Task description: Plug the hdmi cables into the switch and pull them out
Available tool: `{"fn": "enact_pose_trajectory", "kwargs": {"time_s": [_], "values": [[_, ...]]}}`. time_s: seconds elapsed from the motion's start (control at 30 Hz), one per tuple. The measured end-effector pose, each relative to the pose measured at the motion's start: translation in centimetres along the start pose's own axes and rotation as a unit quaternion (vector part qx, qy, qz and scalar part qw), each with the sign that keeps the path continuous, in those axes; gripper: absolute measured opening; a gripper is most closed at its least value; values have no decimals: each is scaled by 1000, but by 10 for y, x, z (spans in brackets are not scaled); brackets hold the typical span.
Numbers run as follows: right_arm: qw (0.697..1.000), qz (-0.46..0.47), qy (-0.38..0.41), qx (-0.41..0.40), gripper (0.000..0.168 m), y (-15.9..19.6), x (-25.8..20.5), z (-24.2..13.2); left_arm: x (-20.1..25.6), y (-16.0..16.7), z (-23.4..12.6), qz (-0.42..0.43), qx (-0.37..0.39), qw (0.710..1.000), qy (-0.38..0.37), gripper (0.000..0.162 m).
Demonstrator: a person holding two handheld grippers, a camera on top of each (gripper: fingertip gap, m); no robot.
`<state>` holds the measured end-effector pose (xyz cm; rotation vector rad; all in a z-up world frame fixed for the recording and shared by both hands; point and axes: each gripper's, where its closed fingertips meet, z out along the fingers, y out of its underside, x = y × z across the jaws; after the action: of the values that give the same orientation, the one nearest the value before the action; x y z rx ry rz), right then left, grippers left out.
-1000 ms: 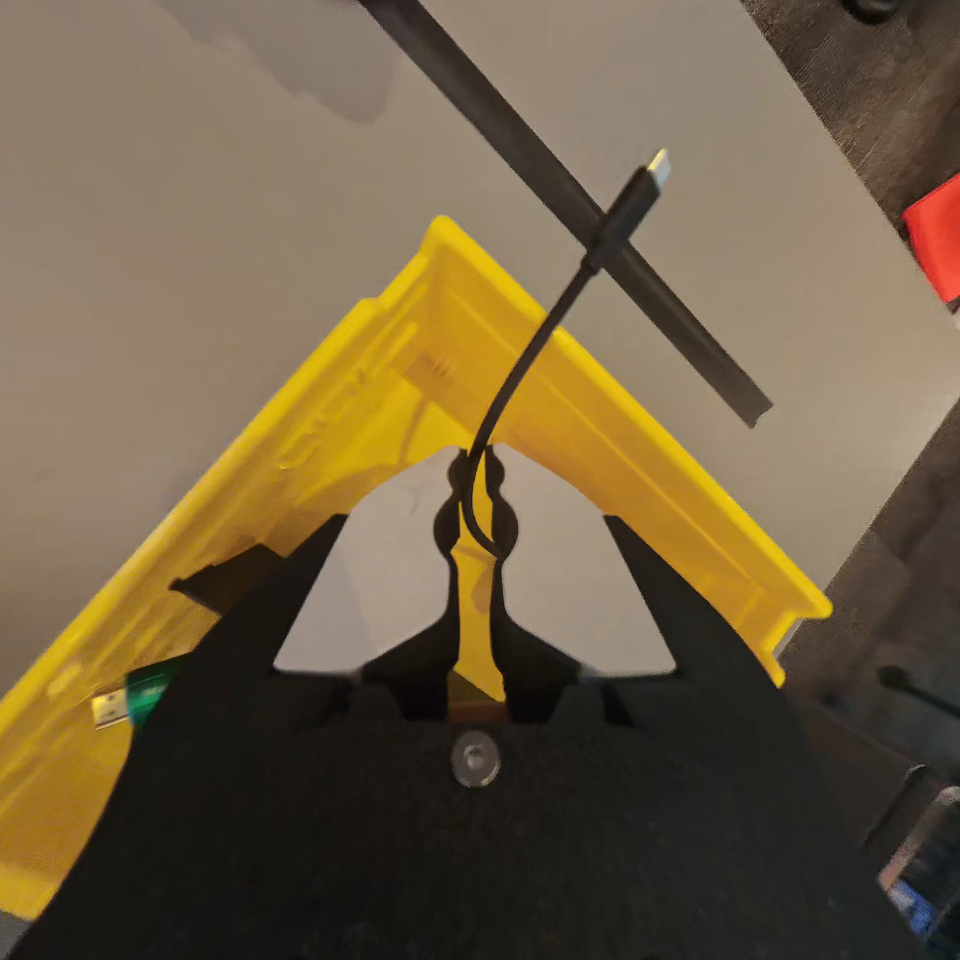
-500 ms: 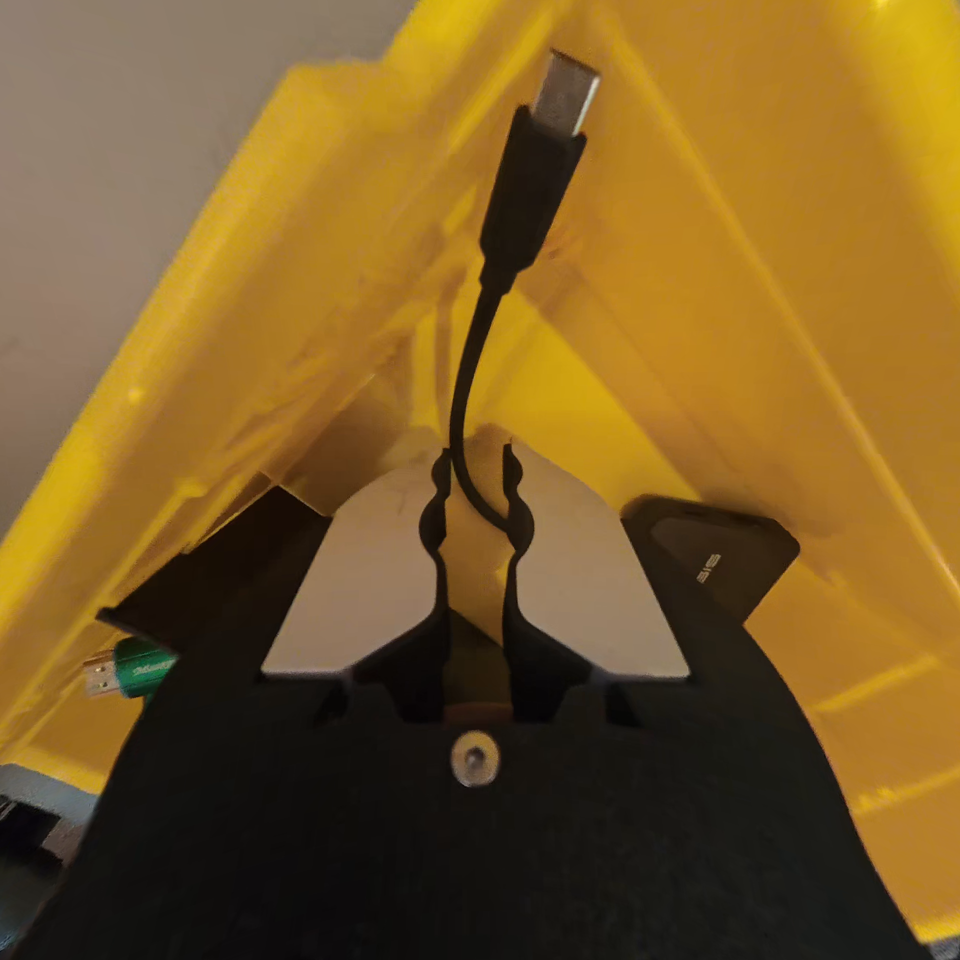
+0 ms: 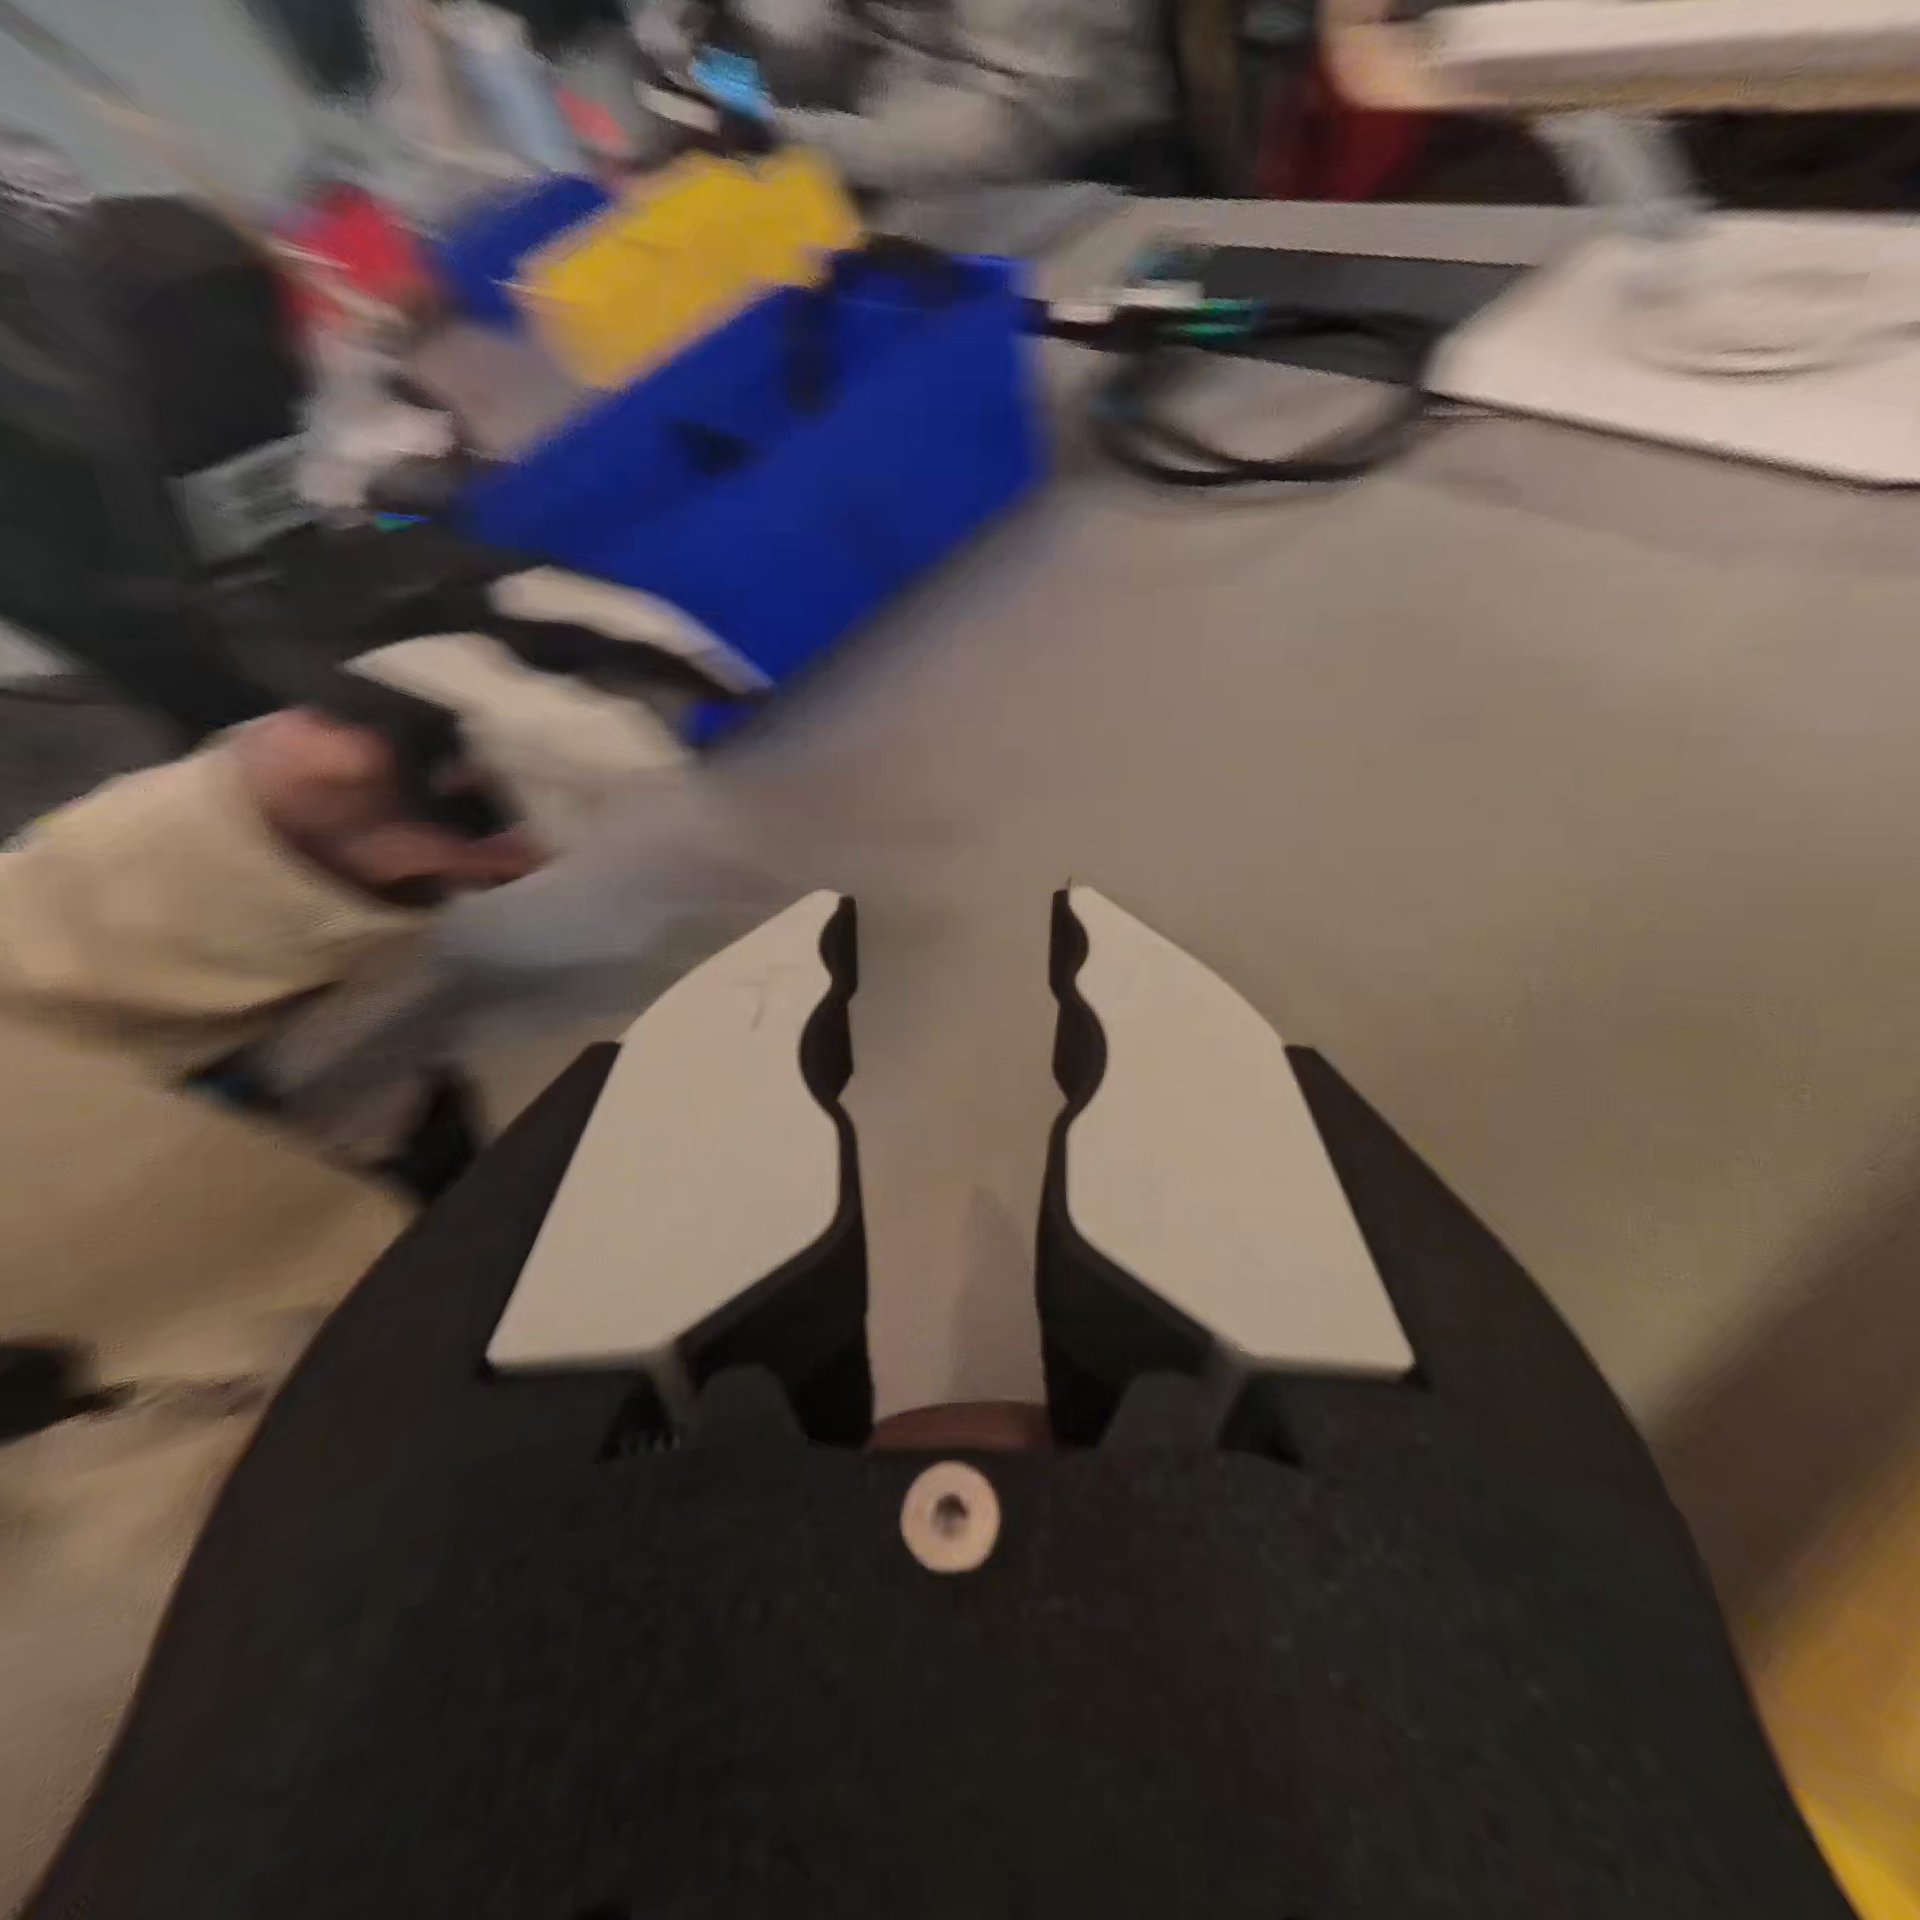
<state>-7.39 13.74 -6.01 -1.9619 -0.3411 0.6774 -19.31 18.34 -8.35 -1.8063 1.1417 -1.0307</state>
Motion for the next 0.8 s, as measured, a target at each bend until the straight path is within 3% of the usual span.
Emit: {"fn": "enact_pose_trajectory", "kwargs": {"time_s": [0.07, 0.17, 0.27, 0.4, 0.57, 0.67, 0.8], "values": [[996, -26, -85, 14, 36, 20, -49, 17, -11, -19, -13, 38, -10, 999, -28, 42], [992, -83, -91, -1, 39, 49, -70, 39, -50, -51, -34, 86, -46, 992, -75, 41], [989, -97, -115, -11, 39, 61, -80, 49, -124, -88, -47, 118, -117, 976, -140, 41], [988, -58, -141, -8, 37, 67, -80, 50, -244, -117, -39, 64, -252, 949, -179, 47], [987, -58, -149, -18, 37, 73, -80, 44, -351, -112, -4, -31, -366, 917, -156, 54], [987, -66, -147, -28, 37, 78, -77, 44, -379, -89, 13, -78, -417, 898, -115, 58], [986, -55, -157, -35, 37, 82, -77, 45, -402, -51, 11, -81, -499, 858, -86, 59]]}}
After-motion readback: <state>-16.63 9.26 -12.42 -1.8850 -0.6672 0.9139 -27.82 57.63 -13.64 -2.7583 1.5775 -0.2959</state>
